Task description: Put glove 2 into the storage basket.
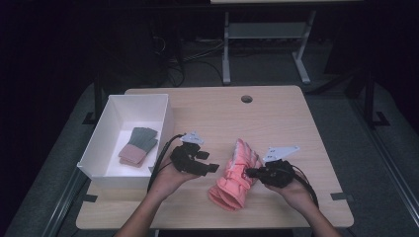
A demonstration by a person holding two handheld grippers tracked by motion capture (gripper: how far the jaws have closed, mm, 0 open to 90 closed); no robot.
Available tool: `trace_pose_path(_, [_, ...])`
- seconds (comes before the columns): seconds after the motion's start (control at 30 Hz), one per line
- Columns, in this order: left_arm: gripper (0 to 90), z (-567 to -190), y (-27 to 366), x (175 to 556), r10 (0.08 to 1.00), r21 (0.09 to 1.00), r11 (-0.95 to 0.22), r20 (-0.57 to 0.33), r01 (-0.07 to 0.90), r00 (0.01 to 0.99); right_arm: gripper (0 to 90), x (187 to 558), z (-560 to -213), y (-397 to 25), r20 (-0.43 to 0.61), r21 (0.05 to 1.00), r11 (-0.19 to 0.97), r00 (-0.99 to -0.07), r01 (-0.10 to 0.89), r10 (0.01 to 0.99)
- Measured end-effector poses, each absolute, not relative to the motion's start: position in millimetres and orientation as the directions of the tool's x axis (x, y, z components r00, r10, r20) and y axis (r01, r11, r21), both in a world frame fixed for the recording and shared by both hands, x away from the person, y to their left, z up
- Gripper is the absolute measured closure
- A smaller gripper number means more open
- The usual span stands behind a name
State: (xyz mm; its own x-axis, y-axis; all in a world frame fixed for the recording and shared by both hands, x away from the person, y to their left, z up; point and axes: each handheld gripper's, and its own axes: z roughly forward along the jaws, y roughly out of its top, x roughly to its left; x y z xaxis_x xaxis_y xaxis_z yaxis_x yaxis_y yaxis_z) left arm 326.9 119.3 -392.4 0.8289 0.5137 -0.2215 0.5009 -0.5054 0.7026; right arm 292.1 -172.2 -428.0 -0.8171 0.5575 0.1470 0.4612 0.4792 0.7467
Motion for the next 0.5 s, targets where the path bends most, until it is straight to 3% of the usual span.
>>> trace_pose_path(0.5, [25.1,-386.2,96.7,333.1,0.47,0.715,-0.514,-0.227,0.473,0.853,90.0,300.2,-445.0,-150.4,0.111,0.672,0.555,-0.807,0.491,0.579])
